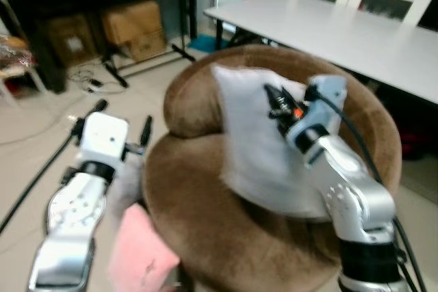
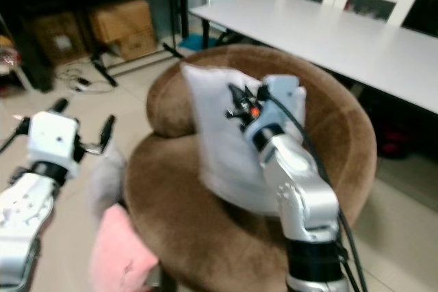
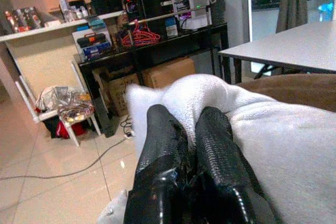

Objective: Move the pillow to the sofa from floor

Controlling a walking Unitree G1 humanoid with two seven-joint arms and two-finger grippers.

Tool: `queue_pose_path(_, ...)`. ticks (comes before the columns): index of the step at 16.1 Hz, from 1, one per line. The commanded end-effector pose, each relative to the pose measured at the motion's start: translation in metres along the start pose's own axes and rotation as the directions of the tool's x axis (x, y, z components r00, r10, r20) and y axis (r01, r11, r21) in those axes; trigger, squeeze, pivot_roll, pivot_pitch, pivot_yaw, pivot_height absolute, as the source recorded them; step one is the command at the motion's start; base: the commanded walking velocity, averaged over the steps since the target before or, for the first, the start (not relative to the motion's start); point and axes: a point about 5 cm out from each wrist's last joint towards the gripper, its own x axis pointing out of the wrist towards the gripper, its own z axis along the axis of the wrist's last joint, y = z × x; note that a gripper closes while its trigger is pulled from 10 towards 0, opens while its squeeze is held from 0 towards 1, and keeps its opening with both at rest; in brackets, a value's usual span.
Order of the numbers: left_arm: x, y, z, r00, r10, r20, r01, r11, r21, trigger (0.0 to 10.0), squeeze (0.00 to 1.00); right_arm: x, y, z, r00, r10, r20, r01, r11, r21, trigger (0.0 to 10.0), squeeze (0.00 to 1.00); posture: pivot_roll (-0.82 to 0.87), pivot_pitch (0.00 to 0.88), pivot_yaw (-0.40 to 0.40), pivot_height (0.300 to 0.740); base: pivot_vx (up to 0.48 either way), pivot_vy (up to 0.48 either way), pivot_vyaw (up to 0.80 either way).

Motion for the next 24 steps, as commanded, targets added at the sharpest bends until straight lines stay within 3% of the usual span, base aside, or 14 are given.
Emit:
queue_pose_path(1, 0.001, -0.007, 0.002, 0.999, -0.032, 0.002, 0.032, 0.999, 0.006, 10.0, 0.00, 0.001, -0.004, 0.012, 0.999, -0.012, 0.052, 0.013, 1.000, -0.017, 10.0, 0.00, -0.03, 0.000, -0.008, 0.740, 0.000, 0.000, 0.00)
queue_pose_path(3, -0.001, -0.010, 0.001, 0.998, -0.067, -0.002, 0.067, 0.998, 0.013, 10.0, 0.00, 0.004, -0.003, 0.013, 0.998, -0.014, 0.055, 0.015, 1.000, -0.020, 10.0, 0.00, -0.03, 0.000, -0.010, 0.740, 0.000, 0.000, 0.00)
queue_pose_path(4, -0.003, -0.016, -0.001, 0.990, -0.140, -0.013, 0.140, 0.990, 0.018, 10.0, 0.00, 0.010, -0.001, 0.012, 0.999, -0.019, 0.042, 0.020, 0.999, -0.025, 10.0, 0.00, -0.03, 0.000, -0.012, 0.740, 0.000, 0.000, 0.00)
queue_pose_path(8, -0.007, -0.021, -0.006, 0.965, -0.257, -0.045, 0.259, 0.965, 0.034, 10.0, 0.00, 0.032, 0.001, 0.003, 0.998, -0.048, -0.043, 0.048, 0.999, -0.015, 10.0, 0.00, -0.02, 0.000, -0.021, 0.740, 0.000, 0.000, 0.00)
queue_pose_path(10, -0.013, -0.022, -0.010, 0.948, -0.309, -0.075, 0.312, 0.950, 0.035, 10.0, 0.00, 0.044, 0.010, -0.001, 0.996, -0.005, -0.095, 0.004, 1.000, -0.011, 10.0, 0.00, -0.01, 0.000, -0.031, 0.740, 0.000, 0.000, 0.00)
queue_pose_path(14, -0.023, -0.023, -0.015, 0.920, -0.375, -0.115, 0.381, 0.924, 0.034, 10.0, 0.00, 0.073, 0.024, -0.016, 0.977, 0.032, -0.213, -0.015, 0.997, 0.080, 10.0, 0.00, 0.00, 0.000, -0.041, 0.740, 0.000, 0.000, 0.00)
queue_pose_path(18, -0.026, -0.021, -0.014, 0.913, -0.390, -0.122, 0.397, 0.917, 0.035, 10.0, 0.00, 0.094, 0.022, -0.007, 0.979, -0.032, -0.201, 0.074, 0.976, 0.206, 10.0, 0.00, 0.02, 0.000, -0.051, 0.740, 0.000, 0.000, 0.00)
queue_pose_path(19, -0.028, -0.021, -0.013, 0.908, -0.400, -0.125, 0.407, 0.913, 0.036, 10.0, 0.00, 0.105, 0.013, -0.002, 0.971, -0.132, -0.201, 0.185, 0.944, 0.272, 10.0, 0.00, 0.02, 0.000, -0.053, 0.740, 0.000, 0.000, 0.00)
queue_pose_path(23, -0.031, -0.023, -0.012, 0.901, -0.415, -0.127, 0.422, 0.906, 0.032, 10.0, 0.00, 0.109, -0.015, -0.006, 0.880, -0.411, -0.239, 0.465, 0.849, 0.250, 10.0, 0.00, 0.03, 0.000, -0.066, 0.740, 0.000, 0.000, 0.00)
queue_pose_path(24, -0.032, -0.023, -0.012, 0.900, -0.416, -0.128, 0.423, 0.905, 0.031, 10.0, 0.00, 0.107, -0.022, -0.010, 0.842, -0.471, -0.264, 0.532, 0.805, 0.263, 10.0, 0.00, 0.04, 0.000, -0.071, 0.740, 0.000, 0.000, 0.00)
